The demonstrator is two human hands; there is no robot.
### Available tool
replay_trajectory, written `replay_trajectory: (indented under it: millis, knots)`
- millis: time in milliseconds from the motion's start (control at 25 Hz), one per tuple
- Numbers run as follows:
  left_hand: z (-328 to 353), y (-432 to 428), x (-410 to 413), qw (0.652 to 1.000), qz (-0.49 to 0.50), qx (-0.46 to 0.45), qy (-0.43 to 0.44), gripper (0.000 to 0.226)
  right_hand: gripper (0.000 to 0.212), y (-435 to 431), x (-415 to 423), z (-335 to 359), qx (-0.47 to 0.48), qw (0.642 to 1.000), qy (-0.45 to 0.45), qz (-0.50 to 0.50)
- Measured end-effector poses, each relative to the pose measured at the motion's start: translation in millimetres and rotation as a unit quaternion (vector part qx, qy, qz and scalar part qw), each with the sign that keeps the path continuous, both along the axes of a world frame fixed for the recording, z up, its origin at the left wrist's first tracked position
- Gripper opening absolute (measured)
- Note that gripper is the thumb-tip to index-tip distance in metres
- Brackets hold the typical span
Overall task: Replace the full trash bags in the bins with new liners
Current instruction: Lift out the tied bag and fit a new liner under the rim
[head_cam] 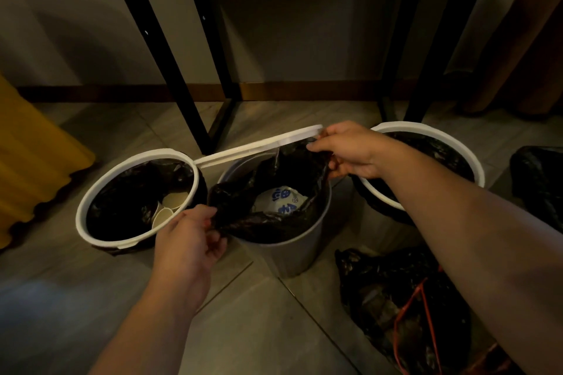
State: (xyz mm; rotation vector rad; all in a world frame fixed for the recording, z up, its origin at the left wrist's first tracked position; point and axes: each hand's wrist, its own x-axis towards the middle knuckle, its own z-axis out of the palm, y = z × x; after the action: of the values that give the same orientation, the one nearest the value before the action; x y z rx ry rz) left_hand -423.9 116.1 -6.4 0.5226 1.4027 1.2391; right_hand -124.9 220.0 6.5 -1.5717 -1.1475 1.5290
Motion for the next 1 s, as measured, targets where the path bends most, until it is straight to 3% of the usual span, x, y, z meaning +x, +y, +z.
replay_trajectory:
  millis: [120,280,360,480,640,760,840,1000]
  knots:
    - [0.3,1.8,1.5,0.998,-0.017,-0.002,0.063,0.014,0.013,-0.8,-0.6,-2.5,0.023,0.998,-0.059,0.013]
    - [-0.4,0.9,9.6,0.996,-0.017,0.045,0.077,0.012,0.002,2.2,-8.3,-2.6,0.108,0.985,-0.128,0.042]
    - [-0.6,1.7,13.1,0.993,-0.023,0.072,0.094,0.008,0.008,4.1,-11.0,-2.0,0.136,0.980,-0.141,0.041]
    - [2.9,4.9,18.5,0.989,-0.039,0.096,0.101,0.010,0.012,3.9,-7.7,0.2,0.110,0.980,-0.167,0.020]
    - [7.3,11.0,19.1,0.991,-0.031,0.097,0.092,0.014,0.042,-7.0,-1.8,5.4,0.003,0.955,-0.257,0.149]
    - [4.9,15.2,28.2,0.985,-0.065,0.100,0.123,0.010,0.022,-11.0,-7.5,3.6,0.024,0.954,-0.251,0.160]
    - [3.8,21.3,46.2,0.976,-0.142,0.070,0.152,0.008,0.021,-13.5,-16.6,2.7,0.065,0.962,-0.211,0.162]
    - [0.4,44.9,81.3,0.959,-0.229,-0.030,0.167,0.034,0.027,-21.6,-32.2,-4.1,0.081,0.970,-0.117,0.199]
